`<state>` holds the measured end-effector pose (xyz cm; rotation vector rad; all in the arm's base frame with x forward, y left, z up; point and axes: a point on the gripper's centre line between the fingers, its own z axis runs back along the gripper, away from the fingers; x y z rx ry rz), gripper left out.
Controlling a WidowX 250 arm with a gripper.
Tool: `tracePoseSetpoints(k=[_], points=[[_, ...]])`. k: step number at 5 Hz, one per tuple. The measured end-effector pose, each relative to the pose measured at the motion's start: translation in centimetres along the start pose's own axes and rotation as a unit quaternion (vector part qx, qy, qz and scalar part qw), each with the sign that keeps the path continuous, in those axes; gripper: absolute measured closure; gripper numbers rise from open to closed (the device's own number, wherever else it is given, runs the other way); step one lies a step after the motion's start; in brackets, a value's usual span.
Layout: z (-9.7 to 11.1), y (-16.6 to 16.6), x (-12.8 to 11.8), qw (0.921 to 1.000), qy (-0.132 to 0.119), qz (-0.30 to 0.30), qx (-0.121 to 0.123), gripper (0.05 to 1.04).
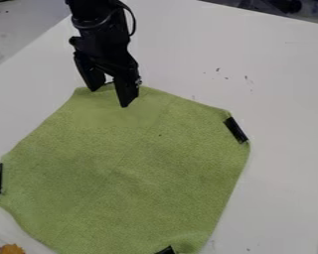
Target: Fold the cloth from top left to bottom right.
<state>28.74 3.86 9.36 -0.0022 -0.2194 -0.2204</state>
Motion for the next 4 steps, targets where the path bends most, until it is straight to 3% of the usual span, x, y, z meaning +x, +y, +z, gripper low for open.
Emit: tracePoseSetpoints(k=[2,4], points=[[-2.2,1.7,0.7,0.9992,0.011,-0.036,-0.018,0.084],[-6.9,6.8,5.1,0.9919,-0.012,-0.112,-0.058,0.083]])
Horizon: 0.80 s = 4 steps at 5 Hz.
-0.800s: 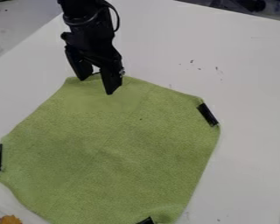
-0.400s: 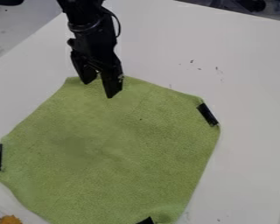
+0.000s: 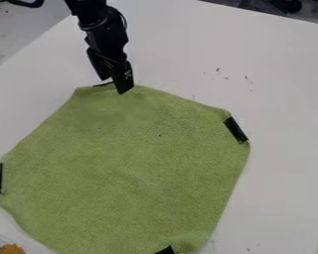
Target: Fold the cloth from top left to bottom right.
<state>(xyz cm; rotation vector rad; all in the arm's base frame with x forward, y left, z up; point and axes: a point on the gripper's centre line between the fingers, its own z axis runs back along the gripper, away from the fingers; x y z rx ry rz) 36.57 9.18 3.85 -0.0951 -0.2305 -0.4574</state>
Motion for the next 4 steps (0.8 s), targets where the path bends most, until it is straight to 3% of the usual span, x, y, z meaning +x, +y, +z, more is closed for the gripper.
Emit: tracePoseSetpoints(k=[2,3,4], points=[[-2.8,4.3,1.3,0.9997,0.004,-0.019,-0.015,0.083],[-3.0,4.7,1.7,0.9992,0.010,-0.023,-0.030,0.121],[-2.9,4.5,1.2,0.9984,0.021,-0.024,-0.047,0.400]])
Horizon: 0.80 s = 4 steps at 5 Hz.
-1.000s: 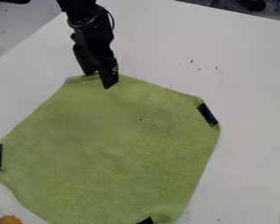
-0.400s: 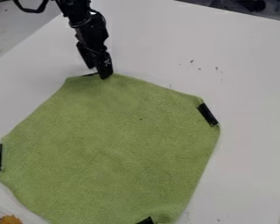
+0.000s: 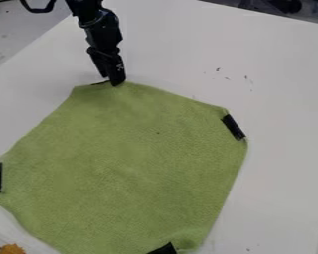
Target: Fold the cloth from top left to bottom right.
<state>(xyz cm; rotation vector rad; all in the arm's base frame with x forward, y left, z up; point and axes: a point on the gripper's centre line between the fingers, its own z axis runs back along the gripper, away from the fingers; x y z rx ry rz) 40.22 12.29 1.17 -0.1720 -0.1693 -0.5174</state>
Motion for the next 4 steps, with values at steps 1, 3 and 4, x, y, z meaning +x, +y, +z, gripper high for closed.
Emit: tracePoseSetpoints(k=[1,3,4], points=[[0.0,-0.2,-0.4,0.9999,0.015,0.005,-0.003,0.705],[2.2,-0.9,0.4,0.9992,0.012,-0.015,0.037,1.018],[4.8,-1.7,2.0,0.9963,0.000,-0.034,0.078,1.030]])
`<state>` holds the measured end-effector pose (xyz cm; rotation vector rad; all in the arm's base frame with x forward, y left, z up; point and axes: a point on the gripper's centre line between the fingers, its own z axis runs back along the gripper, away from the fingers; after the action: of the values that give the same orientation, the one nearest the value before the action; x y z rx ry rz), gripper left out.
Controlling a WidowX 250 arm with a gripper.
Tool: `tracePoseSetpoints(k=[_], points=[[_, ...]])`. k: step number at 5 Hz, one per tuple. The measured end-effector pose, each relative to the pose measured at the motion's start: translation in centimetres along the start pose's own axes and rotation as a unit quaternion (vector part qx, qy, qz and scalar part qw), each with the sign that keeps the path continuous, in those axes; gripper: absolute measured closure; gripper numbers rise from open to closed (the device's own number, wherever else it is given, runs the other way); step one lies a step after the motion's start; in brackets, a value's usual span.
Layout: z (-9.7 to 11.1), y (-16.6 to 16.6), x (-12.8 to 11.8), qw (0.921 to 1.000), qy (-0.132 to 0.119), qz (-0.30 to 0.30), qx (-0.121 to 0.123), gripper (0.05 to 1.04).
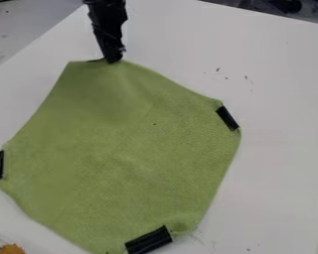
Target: Fold the cloth from top left to bottom right.
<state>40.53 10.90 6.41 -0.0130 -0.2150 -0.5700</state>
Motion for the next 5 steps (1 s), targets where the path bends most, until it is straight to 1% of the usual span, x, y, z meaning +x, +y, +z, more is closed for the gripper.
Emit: tracePoseSetpoints(k=[1,2,3,4,5], points=[[2.7,-2.5,0.5,0.9999,-0.007,0.005,0.011,1.030],[4.3,-7.6,-0.3,0.9994,-0.028,0.020,0.009,1.030],[4.5,-11.6,-1.6,0.9984,-0.044,0.036,0.003,1.030],[3.2,-14.8,-2.5,0.9971,-0.061,0.046,-0.006,1.017],[2.4,-17.0,-2.6,0.9961,-0.051,0.067,-0.024,0.877]])
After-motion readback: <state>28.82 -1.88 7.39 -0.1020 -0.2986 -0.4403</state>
